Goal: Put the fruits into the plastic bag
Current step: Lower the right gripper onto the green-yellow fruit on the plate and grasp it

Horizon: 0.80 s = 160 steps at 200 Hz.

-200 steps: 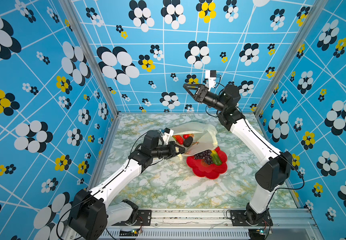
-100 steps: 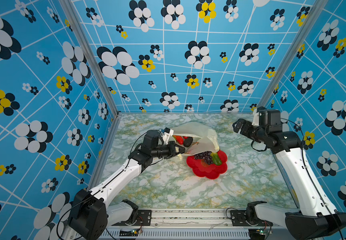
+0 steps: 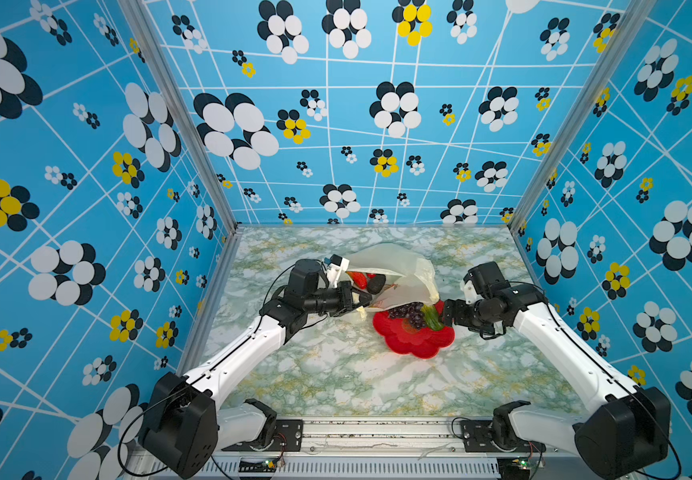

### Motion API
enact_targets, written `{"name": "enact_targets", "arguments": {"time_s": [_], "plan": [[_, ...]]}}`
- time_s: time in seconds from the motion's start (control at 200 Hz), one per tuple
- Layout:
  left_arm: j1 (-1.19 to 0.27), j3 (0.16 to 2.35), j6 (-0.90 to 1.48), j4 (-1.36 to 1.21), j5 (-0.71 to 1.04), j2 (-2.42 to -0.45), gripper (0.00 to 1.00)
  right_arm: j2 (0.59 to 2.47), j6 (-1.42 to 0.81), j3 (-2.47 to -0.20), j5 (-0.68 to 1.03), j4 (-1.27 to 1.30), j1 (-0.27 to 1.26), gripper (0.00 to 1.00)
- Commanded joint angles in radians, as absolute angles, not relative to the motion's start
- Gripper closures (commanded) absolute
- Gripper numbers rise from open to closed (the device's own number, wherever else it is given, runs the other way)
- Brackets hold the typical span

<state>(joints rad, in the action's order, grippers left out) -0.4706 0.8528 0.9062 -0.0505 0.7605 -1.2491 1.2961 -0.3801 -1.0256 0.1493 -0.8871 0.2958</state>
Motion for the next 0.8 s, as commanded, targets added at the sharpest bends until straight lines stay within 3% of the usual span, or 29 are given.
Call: {"name": "enact_targets", "arguments": {"time_s": [0.0,0.39,0.55,0.795], "plan": [[-0.461,0.867,0.911,-0.071,0.775,-1.249,1.00,1.358,-0.324,-1.046,0.183,-0.851,0.311,0.07],[-0.462,0.888,0.905,-0.050,0.782,-1.261,1.00,1.609,-0.229,-1.164,0.089,-0.839,0.318,0.14],[-0.457,0.880,0.902,-0.044,0.782,-1.262,1.00,1.670,-0.235,-1.182,0.100,-0.807,0.317,0.27],[-0.454,0.884,0.903,-0.041,0.784,-1.266,1.00,1.735,-0.246,-1.208,0.131,-0.771,0.318,0.36]]}}
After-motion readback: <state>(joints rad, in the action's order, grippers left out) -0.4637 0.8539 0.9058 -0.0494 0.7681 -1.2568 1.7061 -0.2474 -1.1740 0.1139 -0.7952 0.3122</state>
